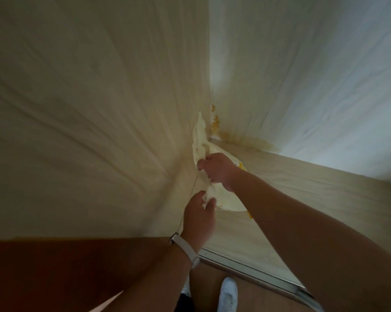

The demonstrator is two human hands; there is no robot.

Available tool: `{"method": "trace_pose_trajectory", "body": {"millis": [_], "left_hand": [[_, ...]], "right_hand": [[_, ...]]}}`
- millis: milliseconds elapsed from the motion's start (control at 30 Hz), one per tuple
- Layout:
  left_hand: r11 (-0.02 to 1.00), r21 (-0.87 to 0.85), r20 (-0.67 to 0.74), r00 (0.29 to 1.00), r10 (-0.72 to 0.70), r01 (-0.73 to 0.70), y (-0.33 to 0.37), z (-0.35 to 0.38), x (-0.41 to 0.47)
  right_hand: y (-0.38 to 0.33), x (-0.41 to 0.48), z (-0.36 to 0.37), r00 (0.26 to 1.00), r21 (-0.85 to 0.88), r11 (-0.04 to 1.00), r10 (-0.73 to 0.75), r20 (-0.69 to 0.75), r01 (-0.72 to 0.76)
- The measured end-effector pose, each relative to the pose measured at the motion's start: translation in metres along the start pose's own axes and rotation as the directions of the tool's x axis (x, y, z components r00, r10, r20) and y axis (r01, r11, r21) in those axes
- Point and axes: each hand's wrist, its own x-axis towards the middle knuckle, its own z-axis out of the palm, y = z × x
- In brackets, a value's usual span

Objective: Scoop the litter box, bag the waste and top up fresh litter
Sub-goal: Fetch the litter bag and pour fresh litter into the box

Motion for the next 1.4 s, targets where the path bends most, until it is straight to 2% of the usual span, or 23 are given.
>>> {"method": "trace_pose_trajectory", "body": {"millis": [133,233,333,467,567,633,700,800,867,933,967,1033,1133,1200,1333,1400], "left_hand": [[0.997,-0.073,0.078,0.996,0.039,-0.033,-0.002,0.004,-0.029],[0.963,-0.257,0.19,0.981,-0.026,0.076,0.0,0.002,-0.044],[0.787,-0.556,0.197,0.962,-0.189,0.269,0.009,-0.001,-0.045],[0.607,-0.646,0.166,0.861,-0.481,0.463,0.022,-0.005,-0.036],[0.662,-0.571,0.091,0.839,-0.536,0.485,0.023,0.002,-0.04],[0.751,-0.478,-0.016,0.85,-0.527,0.456,0.019,0.009,-0.047],[0.865,-0.35,-0.125,0.897,-0.423,0.359,0.019,0.013,-0.062],[0.943,-0.281,-0.208,0.948,-0.241,0.178,0.018,0.018,-0.084],[0.939,-0.293,-0.189,0.952,-0.243,0.181,0.013,0.024,-0.09],[0.895,-0.348,-0.096,0.939,-0.331,0.28,0.008,0.028,-0.091],[0.852,-0.403,-0.038,0.924,-0.381,0.334,0.007,0.027,-0.091],[0.824,-0.382,-0.028,0.886,-0.463,0.418,0.002,0.032,-0.089],[0.743,-0.454,0.023,0.84,-0.542,0.492,0.004,0.024,-0.091],[0.773,-0.412,0.053,0.86,-0.508,0.482,0.005,0.022,-0.089],[0.832,-0.394,-0.038,0.897,-0.44,0.391,0.009,0.014,-0.098],[0.834,-0.412,-0.016,0.913,-0.409,0.366,0.002,0.011,-0.104]], "right_hand": [[0.024,-0.031,-0.019,1.0,0.011,1.0,-0.014,0.012,0.014],[0.046,-0.056,-0.032,1.0,0.025,1.0,0.007,-0.012,-0.007],[0.068,-0.081,-0.048,0.999,0.117,0.993,0.032,-0.04,-0.027],[0.085,-0.107,-0.064,0.996,0.155,0.988,0.035,-0.076,-0.023],[0.094,-0.124,-0.068,0.995,0.13,0.991,0.003,-0.098,0.01],[0.102,-0.137,-0.068,0.995,0.112,0.993,-0.019,-0.098,0.03],[0.108,-0.15,-0.066,0.994,0.126,0.99,-0.043,-0.102,0.056],[0.117,-0.169,-0.065,0.991,0.159,0.985,-0.039,-0.129,0.06],[0.125,-0.181,-0.062,0.992,0.183,0.982,-0.033,-0.123,0.056],[0.134,-0.19,-0.057,0.994,0.205,0.977,-0.04,-0.103,0.06],[0.138,-0.193,-0.055,0.994,0.214,0.975,-0.044,-0.096,0.064],[0.144,-0.198,-0.05,0.994,0.216,0.974,-0.055,-0.094,0.075],[0.148,-0.204,-0.044,0.993,0.217,0.973,-0.059,-0.1,0.08],[0.148,-0.206,-0.042,0.993,0.227,0.971,-0.055,-0.108,0.079],[0.146,-0.208,-0.045,0.988,0.272,0.958,-0.051,-0.143,0.089],[0.145,-0.211,-0.047,0.986,0.308,0.947,-0.041,-0.164,0.09]]}}
